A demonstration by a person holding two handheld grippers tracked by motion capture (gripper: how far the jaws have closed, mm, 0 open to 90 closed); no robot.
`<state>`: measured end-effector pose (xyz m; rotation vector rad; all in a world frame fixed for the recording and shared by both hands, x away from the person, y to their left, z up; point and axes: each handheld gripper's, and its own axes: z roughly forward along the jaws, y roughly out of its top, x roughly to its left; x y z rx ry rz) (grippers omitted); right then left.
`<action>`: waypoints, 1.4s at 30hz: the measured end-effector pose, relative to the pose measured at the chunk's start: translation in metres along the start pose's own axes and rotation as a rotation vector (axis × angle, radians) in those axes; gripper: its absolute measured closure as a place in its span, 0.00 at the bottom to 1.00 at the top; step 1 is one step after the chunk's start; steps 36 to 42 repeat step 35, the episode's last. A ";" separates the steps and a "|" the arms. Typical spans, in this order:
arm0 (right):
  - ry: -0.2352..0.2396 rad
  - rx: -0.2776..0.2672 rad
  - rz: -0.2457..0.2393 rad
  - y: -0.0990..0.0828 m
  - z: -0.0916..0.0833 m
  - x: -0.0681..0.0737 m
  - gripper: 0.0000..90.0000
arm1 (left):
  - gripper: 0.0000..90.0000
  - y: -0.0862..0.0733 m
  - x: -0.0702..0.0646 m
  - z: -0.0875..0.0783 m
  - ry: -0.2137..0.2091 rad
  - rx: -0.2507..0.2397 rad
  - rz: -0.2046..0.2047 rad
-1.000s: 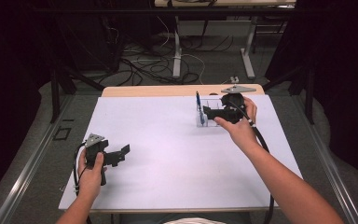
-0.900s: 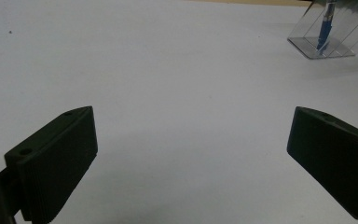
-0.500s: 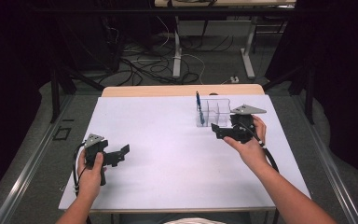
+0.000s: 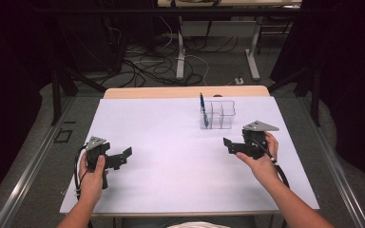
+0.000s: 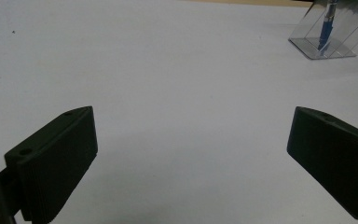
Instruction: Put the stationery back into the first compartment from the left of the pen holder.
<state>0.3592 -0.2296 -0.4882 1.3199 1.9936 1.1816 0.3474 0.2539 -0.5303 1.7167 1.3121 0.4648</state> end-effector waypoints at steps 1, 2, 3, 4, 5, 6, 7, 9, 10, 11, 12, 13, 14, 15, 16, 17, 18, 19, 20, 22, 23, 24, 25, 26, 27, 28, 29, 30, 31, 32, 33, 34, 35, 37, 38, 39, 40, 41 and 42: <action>-0.005 -0.004 0.001 -0.002 0.000 -0.002 0.19 | 0.02 0.000 0.000 0.000 0.000 0.000 0.000; -0.010 0.000 0.005 -0.004 0.000 -0.003 0.19 | 0.02 0.000 0.000 0.000 0.000 0.000 0.000; -0.011 -0.003 0.010 -0.006 0.001 -0.005 0.19 | 0.02 0.000 0.000 0.000 0.000 0.000 0.001; -0.013 -0.002 0.011 -0.008 0.002 -0.006 0.19 | 0.02 0.000 0.000 0.000 0.000 -0.001 0.000; -0.015 0.002 0.019 -0.010 0.003 -0.007 0.19 | 0.02 0.000 0.000 0.000 0.000 -0.001 0.000; -0.015 0.008 0.022 -0.012 0.004 -0.008 0.19 | 0.02 0.000 0.000 0.000 0.000 0.000 0.000; -0.018 0.011 0.018 -0.014 0.005 -0.010 0.19 | 0.02 0.000 0.000 0.000 0.001 -0.001 0.000; -0.024 0.021 0.023 -0.017 0.006 -0.013 0.19 | 0.02 0.000 0.000 0.000 0.001 -0.001 0.000; -0.025 0.021 0.027 -0.019 0.007 -0.015 0.19 | 0.02 0.000 0.000 -0.001 0.001 -0.001 -0.001; -0.027 0.022 0.026 -0.020 0.007 -0.017 0.19 | 0.02 0.000 0.000 -0.001 0.001 -0.001 -0.001; -0.027 0.021 0.038 -0.021 0.008 -0.019 0.19 | 0.02 0.000 0.000 0.000 0.001 -0.001 -0.001; -0.026 0.023 0.054 -0.021 0.008 -0.020 0.19 | 0.02 0.000 0.000 0.000 0.002 -0.001 -0.001; -0.031 0.019 0.048 -0.022 0.008 -0.023 0.19 | 0.02 0.000 0.000 0.000 0.002 -0.001 -0.001; -0.034 0.019 0.059 -0.023 0.008 -0.025 0.19 | 0.02 0.000 0.000 0.000 0.002 -0.001 -0.001; -0.041 0.024 0.064 -0.024 0.009 -0.027 0.19 | 0.02 0.000 0.000 0.000 0.002 -0.002 -0.001; -0.047 0.024 0.063 -0.026 0.009 -0.029 0.19 | 0.02 0.000 0.000 0.000 0.001 -0.002 -0.001; -0.052 0.024 0.075 -0.027 0.009 -0.031 0.19 | 0.02 0.000 0.000 0.000 0.000 -0.003 -0.001; -0.060 0.027 0.084 -0.028 0.010 -0.033 0.19 | 0.02 0.000 0.000 -0.001 0.001 -0.002 0.000; -0.063 0.030 0.096 -0.029 0.010 -0.034 0.19 | 0.02 0.001 0.000 -0.001 0.000 -0.003 0.000; -0.080 0.030 0.096 -0.030 0.011 -0.038 0.19 | 0.02 0.001 0.000 -0.001 0.001 -0.005 0.001; -0.088 0.033 0.102 -0.031 0.011 -0.039 0.19 | 0.02 0.001 0.000 -0.001 0.001 -0.006 0.000; -0.091 0.033 0.108 -0.032 0.012 -0.041 0.19 | 0.02 0.001 0.000 -0.001 0.001 -0.006 0.000; -0.094 0.032 0.108 -0.032 0.012 -0.042 0.19 | 0.02 0.001 0.000 -0.001 0.001 -0.006 0.000; -0.098 0.033 0.109 -0.033 0.013 -0.043 0.19 | 0.02 0.001 0.000 -0.001 0.001 -0.005 0.000; -0.101 0.033 0.112 -0.033 0.014 -0.044 0.19 | 0.02 0.000 0.000 -0.001 0.001 -0.005 0.000; -0.103 0.034 0.113 -0.034 0.014 -0.045 0.19 | 0.02 0.001 0.000 -0.001 0.001 -0.003 0.001; -0.105 0.036 0.115 -0.034 0.014 -0.045 0.19 | 0.02 0.001 0.000 -0.001 0.001 -0.003 0.001; -0.106 0.038 0.114 -0.035 0.015 -0.046 0.19 | 0.02 0.001 0.000 -0.001 0.001 -0.002 0.002; -0.109 0.039 0.114 -0.035 0.015 -0.046 0.18 | 0.02 0.001 0.000 -0.001 0.002 -0.002 0.002; -0.108 0.040 0.115 -0.035 0.016 -0.046 0.19 | 0.02 0.001 0.000 0.000 0.001 -0.003 0.002; -0.108 0.042 0.115 -0.035 0.016 -0.046 0.19 | 0.02 0.001 0.000 0.000 0.001 -0.002 0.002; -0.107 0.043 0.114 -0.035 0.016 -0.046 0.19 | 0.02 0.001 0.000 0.000 0.001 -0.004 0.003; -0.107 0.042 0.114 -0.035 0.016 -0.046 0.19 | 0.02 0.001 0.000 0.000 0.001 -0.004 0.003; -0.107 0.042 0.114 -0.035 0.016 -0.046 0.19 | 0.02 0.001 0.000 0.000 0.001 -0.004 0.003; -0.107 0.042 0.114 -0.035 0.016 -0.046 0.19 | 0.02 0.001 0.000 0.000 0.001 -0.004 0.003; -0.107 0.042 0.114 -0.035 0.016 -0.046 0.19 | 0.02 0.001 0.000 0.000 0.001 -0.004 0.003; -0.107 0.042 0.114 -0.035 0.016 -0.046 0.19 | 0.02 0.001 0.000 0.000 0.001 -0.004 0.003; -0.107 0.042 0.114 -0.035 0.016 -0.046 0.19 | 0.02 0.001 0.000 0.000 0.001 -0.004 0.003; -0.107 0.042 0.114 -0.035 0.016 -0.046 0.19 | 0.02 0.001 0.000 0.000 0.001 -0.004 0.003</action>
